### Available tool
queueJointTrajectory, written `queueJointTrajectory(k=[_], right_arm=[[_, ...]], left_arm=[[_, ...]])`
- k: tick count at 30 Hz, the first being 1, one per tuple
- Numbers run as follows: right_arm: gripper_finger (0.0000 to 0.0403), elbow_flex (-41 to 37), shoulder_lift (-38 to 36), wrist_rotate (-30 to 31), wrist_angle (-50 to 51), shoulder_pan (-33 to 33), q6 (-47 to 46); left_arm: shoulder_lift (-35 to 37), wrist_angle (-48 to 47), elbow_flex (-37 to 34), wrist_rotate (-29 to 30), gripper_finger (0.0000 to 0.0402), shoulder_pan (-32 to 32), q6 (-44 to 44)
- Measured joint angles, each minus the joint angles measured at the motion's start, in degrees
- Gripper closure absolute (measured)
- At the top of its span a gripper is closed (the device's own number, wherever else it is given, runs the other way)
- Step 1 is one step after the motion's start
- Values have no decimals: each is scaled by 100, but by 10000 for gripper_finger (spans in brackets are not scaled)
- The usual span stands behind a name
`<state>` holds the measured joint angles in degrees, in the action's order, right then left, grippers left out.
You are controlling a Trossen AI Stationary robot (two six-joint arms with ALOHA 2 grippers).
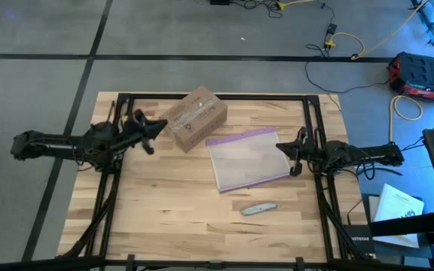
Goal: Unpack boxes
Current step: Put the cutter on the zip bag
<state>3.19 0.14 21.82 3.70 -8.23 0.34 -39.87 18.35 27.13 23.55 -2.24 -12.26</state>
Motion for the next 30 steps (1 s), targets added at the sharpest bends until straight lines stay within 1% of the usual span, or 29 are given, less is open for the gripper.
queueJointTrajectory(k=[3,6,9,11,13,14,17,20,26,30], right_arm=[[403,-1,0,-1,-4,-1,0],[403,1,0,-2,-2,0,0],[403,0,0,0,-8,-2,0],[403,1,0,-1,-7,-2,0],[403,1,0,-1,-7,-1,0],[403,1,0,0,-4,-2,0],[403,0,0,0,-7,-2,0],[403,1,0,-1,-9,-1,0],[403,0,-1,-1,-8,-2,0],[403,0,0,0,-9,0,0]], left_arm=[[-1079,-373,933,-139,402,-23,402],[-2218,-288,1860,-192,402,27,696],[-3209,-194,2861,-279,401,146,1288],[-3789,-442,3461,-524,396,186,1693],[-4330,-616,3945,-793,381,190,1713],[-4571,-642,4123,-1021,371,187,1607],[-5136,-602,4477,-1816,332,176,1418],[-5613,-622,4584,-2309,282,234,1231],[-6238,-534,4597,-2348,176,461,1137],[-6646,-352,4599,-2339,127,683,1179]])
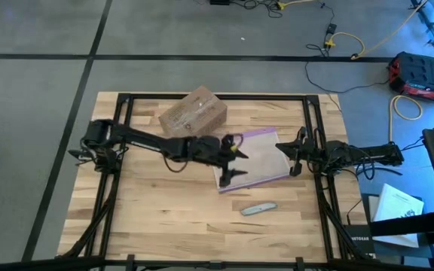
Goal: Unpack boxes
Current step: Put the cutter on the zip bag
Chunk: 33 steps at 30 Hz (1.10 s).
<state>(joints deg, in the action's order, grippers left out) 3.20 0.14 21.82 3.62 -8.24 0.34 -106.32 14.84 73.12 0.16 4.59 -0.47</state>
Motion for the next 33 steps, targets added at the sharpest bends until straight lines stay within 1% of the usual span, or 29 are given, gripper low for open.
queueJointTrajectory(k=[4,8,12,14,17,21,24,26,29,33], right_arm=[[403,0,0,0,0,0,0],[403,-1,0,0,-7,1,0],[403,0,0,0,-69,-1,-2],[403,0,0,0,-55,0,0],[403,0,0,0,-57,0,0],[403,0,-1,0,-50,-2,-2],[403,-1,0,0,-48,0,-2],[403,-1,0,-1,-50,-2,-2],[403,0,0,0,-57,0,-4],[403,0,0,0,-59,1,-4]], left_arm=[[-356,404,0,-9,109,155,232],[-701,678,-2,4,107,248,186],[-988,1180,2,9,107,487,40],[-1200,1415,7,7,107,623,-127],[-1560,1701,103,42,107,778,-661],[-1932,1785,464,448,107,867,-1299],[-2247,1739,811,582,107,911,-1667],[-2436,1655,1015,670,107,954,-1656],[-2713,1537,1255,929,107,1011,-1371],[-2892,1320,1329,1152,107,1024,-1593]])
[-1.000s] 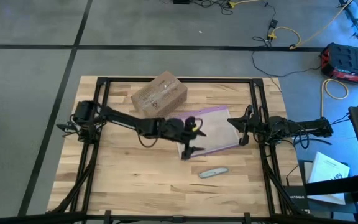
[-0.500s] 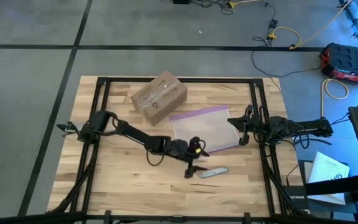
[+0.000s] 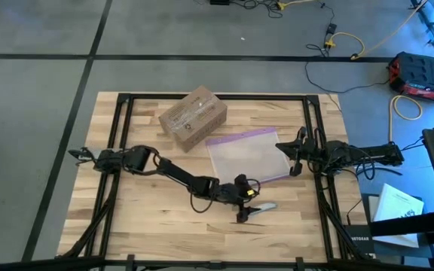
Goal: Unpack boxes
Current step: Put the cutter on the zip bag
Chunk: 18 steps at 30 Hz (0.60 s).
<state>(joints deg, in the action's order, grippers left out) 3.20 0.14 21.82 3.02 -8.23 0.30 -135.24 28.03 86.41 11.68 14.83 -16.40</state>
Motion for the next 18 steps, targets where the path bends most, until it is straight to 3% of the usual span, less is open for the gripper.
queueJointTrajectory(k=[18], right_arm=[[403,0,0,0,11,0,-461]], left_arm=[[24,-862,17,11,107,372,-120]])
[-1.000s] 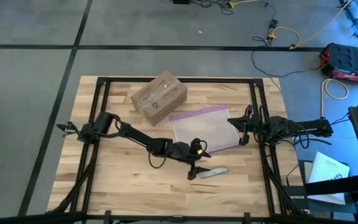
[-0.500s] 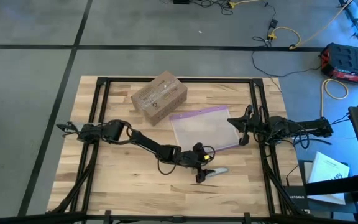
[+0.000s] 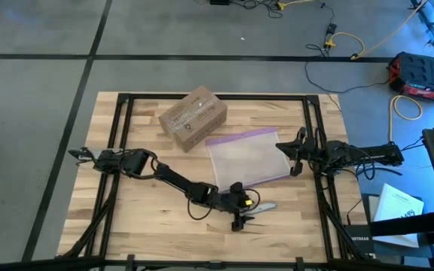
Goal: Unpack boxes
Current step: Put the cutter on the zip bag
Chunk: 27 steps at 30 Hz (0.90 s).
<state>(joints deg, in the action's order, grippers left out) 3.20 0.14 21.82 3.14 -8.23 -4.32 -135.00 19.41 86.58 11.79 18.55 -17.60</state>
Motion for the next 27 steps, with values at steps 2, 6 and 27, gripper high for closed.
queueJointTrajectory(k=[2,6,27], right_arm=[[403,-2,-2,0,4,-2,-2],[403,0,0,-2,28,0,-9],[403,0,0,-2,138,-1,-13]], left_arm=[[0,-119,-1,40,107,0,-29],[0,-118,-4,133,107,-44,-55],[2,-266,-1,216,165,-131,169]])
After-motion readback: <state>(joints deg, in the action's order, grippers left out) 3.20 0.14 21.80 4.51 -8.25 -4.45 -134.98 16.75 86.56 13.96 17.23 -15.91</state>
